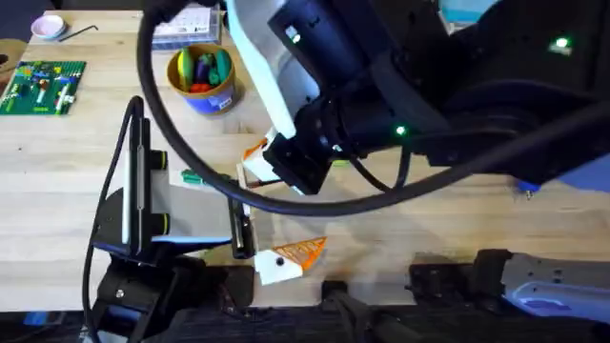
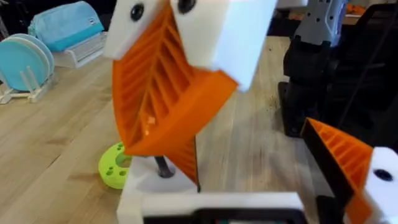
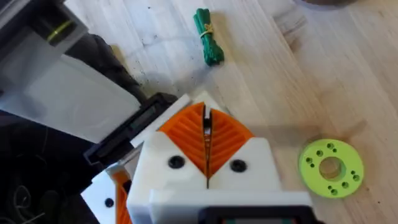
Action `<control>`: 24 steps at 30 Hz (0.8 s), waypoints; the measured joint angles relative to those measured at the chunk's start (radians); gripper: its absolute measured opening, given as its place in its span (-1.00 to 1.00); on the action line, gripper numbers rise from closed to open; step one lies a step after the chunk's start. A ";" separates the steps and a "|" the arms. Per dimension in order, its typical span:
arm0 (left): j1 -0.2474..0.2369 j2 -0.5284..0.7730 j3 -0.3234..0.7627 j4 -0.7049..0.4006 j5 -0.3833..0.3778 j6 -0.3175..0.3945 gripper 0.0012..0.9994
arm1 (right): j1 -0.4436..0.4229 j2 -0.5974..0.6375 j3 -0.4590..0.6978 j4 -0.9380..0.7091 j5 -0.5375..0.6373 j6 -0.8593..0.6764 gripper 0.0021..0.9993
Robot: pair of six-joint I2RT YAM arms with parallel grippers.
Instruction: Pick up the gripper from the table and insert it into the empty holder that is missing its gripper. Then pick up a screw, insert it into the mounting hole, and use the screwdriver to tighten it. Finally, clean up the table by picking up the vegetable and placing it into the bucket.
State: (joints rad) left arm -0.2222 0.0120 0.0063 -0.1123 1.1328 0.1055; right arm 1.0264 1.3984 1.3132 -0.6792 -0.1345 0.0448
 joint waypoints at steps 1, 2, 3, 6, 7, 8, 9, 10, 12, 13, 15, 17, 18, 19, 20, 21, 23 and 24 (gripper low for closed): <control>0.000 0.000 0.000 0.000 0.000 0.000 0.99 | 0.000 0.003 -0.002 0.000 0.000 0.000 -0.99; 0.000 0.000 0.000 0.000 0.000 0.000 0.99 | 0.000 0.004 -0.004 0.000 0.000 0.000 -0.99; 0.000 0.000 0.000 0.000 0.000 0.000 0.99 | 0.000 0.006 -0.008 0.000 0.002 0.000 -0.99; 0.000 0.000 0.000 0.000 0.000 -0.001 0.99 | 0.000 0.011 -0.020 0.000 0.011 0.000 -0.99; 0.000 0.000 0.000 0.000 0.000 -0.001 0.99 | 0.000 0.011 -0.021 0.001 0.011 0.000 -0.99; 0.000 0.000 0.000 0.000 0.000 0.000 0.99 | 0.000 0.011 -0.021 0.001 0.012 0.000 -0.99; 0.000 0.000 0.000 0.000 0.000 0.000 0.99 | 0.000 0.011 -0.021 0.002 0.014 0.000 -0.99; 0.000 0.000 0.000 0.000 0.000 0.000 0.99 | 0.000 0.011 -0.021 0.002 0.014 0.000 -0.99; 0.000 0.000 0.000 0.000 0.000 0.000 0.99 | 0.000 0.011 -0.021 0.002 0.014 0.000 -0.99; 0.000 0.000 0.000 0.000 0.000 0.000 0.99 | 0.000 0.011 -0.021 0.002 0.014 0.000 -0.99; 0.000 0.000 0.000 0.000 0.000 0.000 0.99 | 0.000 0.011 -0.021 0.002 0.007 0.000 -0.99; 0.000 0.000 0.000 0.000 0.000 0.000 0.99 | 0.000 0.011 -0.021 0.000 0.000 0.000 -0.99; 0.000 0.000 0.000 0.000 0.000 0.000 0.99 | 0.000 0.011 -0.021 -0.001 -0.001 0.000 -0.99; 0.000 0.000 0.000 0.000 0.000 0.000 0.99 | 0.000 0.011 -0.021 -0.001 -0.002 0.000 -0.99; 0.000 0.000 0.000 0.000 0.000 0.000 0.99 | 0.000 0.011 -0.021 -0.001 -0.003 0.000 -0.99; 0.000 0.000 0.000 0.000 0.000 0.000 0.99 | 0.000 0.011 -0.021 -0.001 -0.004 0.000 -0.99; 0.000 0.000 0.000 0.000 0.000 0.000 0.99 | 0.000 0.011 -0.021 -0.002 -0.004 0.000 -0.97; 0.000 0.000 0.000 0.000 0.000 0.000 0.99 | 0.000 0.011 -0.022 -0.003 -0.005 0.000 -0.86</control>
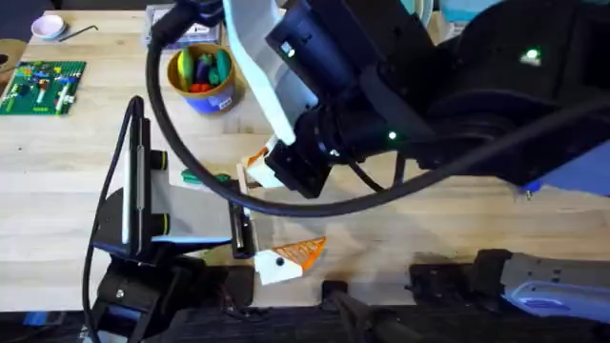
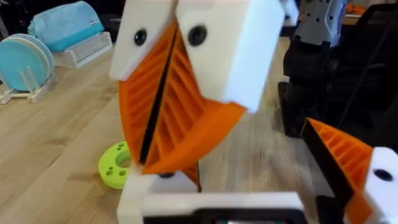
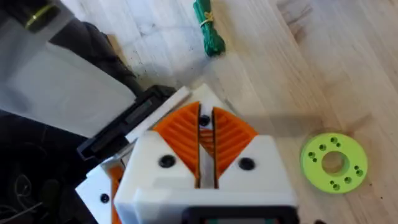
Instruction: Pick up the gripper from the table and insert it into the empty holder that is missing its gripper. Then pick up a screw, insert it into the mounting hole, and use the screwdriver to tighten it. Finally, clean up the table by picking up the vegetable and placing it into the bucket.
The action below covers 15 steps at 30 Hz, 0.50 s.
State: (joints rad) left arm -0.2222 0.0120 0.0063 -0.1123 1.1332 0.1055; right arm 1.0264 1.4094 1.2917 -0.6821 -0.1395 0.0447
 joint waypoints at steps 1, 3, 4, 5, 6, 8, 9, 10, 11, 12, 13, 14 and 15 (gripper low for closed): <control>0.000 0.000 0.000 0.000 0.000 0.000 0.99 | 0.000 0.000 0.000 -0.002 -0.001 0.000 -0.75; 0.000 0.000 0.000 0.000 0.000 0.000 0.99 | 0.000 0.000 0.000 -0.003 -0.004 0.000 -0.55; 0.000 0.000 0.000 0.000 0.000 0.000 0.99 | 0.000 0.000 0.000 -0.003 -0.006 0.000 -0.45; 0.000 0.000 0.000 0.000 0.000 0.000 0.99 | 0.000 0.000 0.000 -0.002 -0.007 0.000 -0.33; 0.000 0.000 0.000 0.000 0.000 0.000 0.99 | 0.000 0.000 0.000 -0.002 -0.008 0.000 -0.19; 0.000 0.000 0.000 0.000 0.000 -0.001 0.99 | 0.000 0.000 0.000 -0.001 -0.009 0.000 0.08; 0.000 0.000 0.000 0.000 0.000 -0.001 0.99 | 0.000 0.000 0.000 -0.001 -0.011 -0.003 0.30; 0.000 0.000 0.000 0.000 0.000 0.000 0.99 | 0.000 0.000 0.000 -0.001 -0.010 -0.004 0.48; 0.000 0.000 0.000 0.000 0.000 0.000 0.99 | 0.000 -0.001 0.000 -0.003 -0.010 -0.003 0.61; 0.000 0.000 0.000 0.000 0.000 0.000 0.99 | -0.002 -0.002 -0.001 -0.005 -0.010 -0.003 0.83; 0.000 0.000 0.000 0.000 0.000 0.000 0.99 | -0.004 -0.005 -0.001 -0.006 -0.007 -0.007 0.95; 0.000 0.000 0.000 0.000 0.000 0.000 0.99 | -0.008 -0.010 -0.002 -0.004 -0.008 -0.007 0.98; 0.000 0.000 0.000 0.000 0.000 0.000 0.99 | -0.012 -0.017 -0.003 -0.004 -0.008 -0.007 0.98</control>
State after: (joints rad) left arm -0.2222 0.0120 0.0063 -0.1123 1.1332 0.1052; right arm 1.0142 1.3928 1.2887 -0.6861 -0.1475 0.0376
